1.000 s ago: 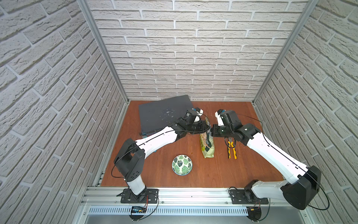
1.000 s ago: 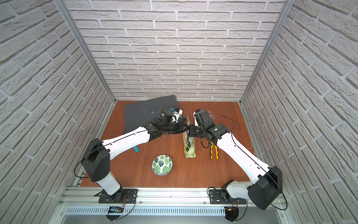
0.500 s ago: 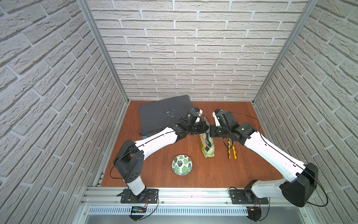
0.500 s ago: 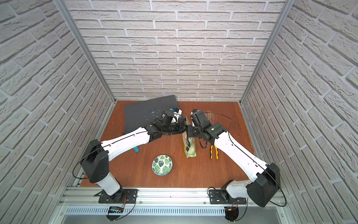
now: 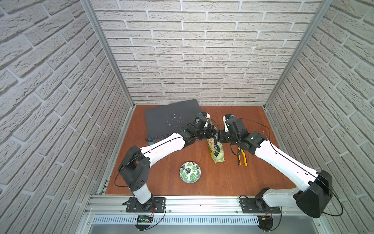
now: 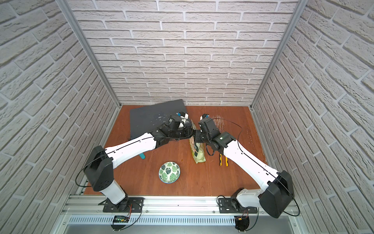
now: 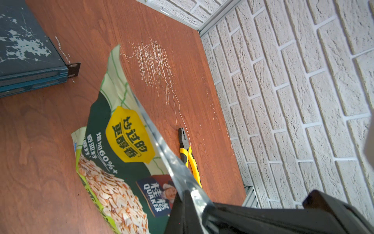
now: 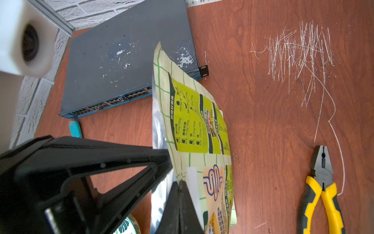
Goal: Pour the oats into the breakfast bowl
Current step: Open the oats bag at the center of the board.
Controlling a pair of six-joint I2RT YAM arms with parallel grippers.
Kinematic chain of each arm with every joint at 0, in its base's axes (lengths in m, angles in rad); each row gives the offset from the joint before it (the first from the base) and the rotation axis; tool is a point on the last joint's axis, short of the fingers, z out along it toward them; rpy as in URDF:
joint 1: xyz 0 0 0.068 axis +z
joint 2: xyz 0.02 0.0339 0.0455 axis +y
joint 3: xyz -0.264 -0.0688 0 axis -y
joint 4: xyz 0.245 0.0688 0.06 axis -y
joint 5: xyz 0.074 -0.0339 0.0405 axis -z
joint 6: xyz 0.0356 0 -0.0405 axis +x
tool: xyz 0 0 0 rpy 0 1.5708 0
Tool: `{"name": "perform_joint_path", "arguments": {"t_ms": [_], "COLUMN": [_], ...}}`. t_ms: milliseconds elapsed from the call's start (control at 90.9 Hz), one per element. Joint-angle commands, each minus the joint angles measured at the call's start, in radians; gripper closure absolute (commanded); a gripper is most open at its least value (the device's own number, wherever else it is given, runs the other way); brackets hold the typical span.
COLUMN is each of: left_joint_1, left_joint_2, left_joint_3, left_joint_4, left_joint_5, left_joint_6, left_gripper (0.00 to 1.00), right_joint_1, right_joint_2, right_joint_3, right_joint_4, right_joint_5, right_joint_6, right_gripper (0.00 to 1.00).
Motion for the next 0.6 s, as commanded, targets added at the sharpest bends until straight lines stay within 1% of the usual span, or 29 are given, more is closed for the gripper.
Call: {"name": "perform_joint_path", "arguments": {"t_ms": [0, 231, 330, 506, 594], "left_joint_1": [0.023, 0.022, 0.023, 0.023, 0.025], "left_joint_2": [-0.044, -0.055, -0.053, -0.054, -0.064], "left_joint_3": [-0.033, -0.037, -0.034, -0.041, -0.05], "left_joint_4": [-0.113, -0.1, -0.103, -0.09, -0.076], "left_joint_5": [-0.049, -0.011, 0.001, 0.01, 0.006], "left_joint_6": [0.012, -0.004, -0.006, -0.013, -0.009], "left_gripper": [1.0, 1.0, 1.0, 1.0, 1.0], "right_joint_1": [-0.029, -0.029, -0.031, -0.057, -0.083], "right_joint_2": [-0.034, -0.005, 0.001, 0.009, 0.006], "right_joint_3": [-0.002, 0.004, -0.004, -0.026, -0.036], "right_joint_4": [0.12, 0.136, 0.155, 0.198, 0.179], "right_joint_5": [0.197, 0.221, 0.211, 0.026, -0.08], "right_joint_6": [0.025, -0.001, -0.018, -0.037, -0.104], "right_gripper": [0.97, 0.97, 0.97, 0.97, 0.97]}}
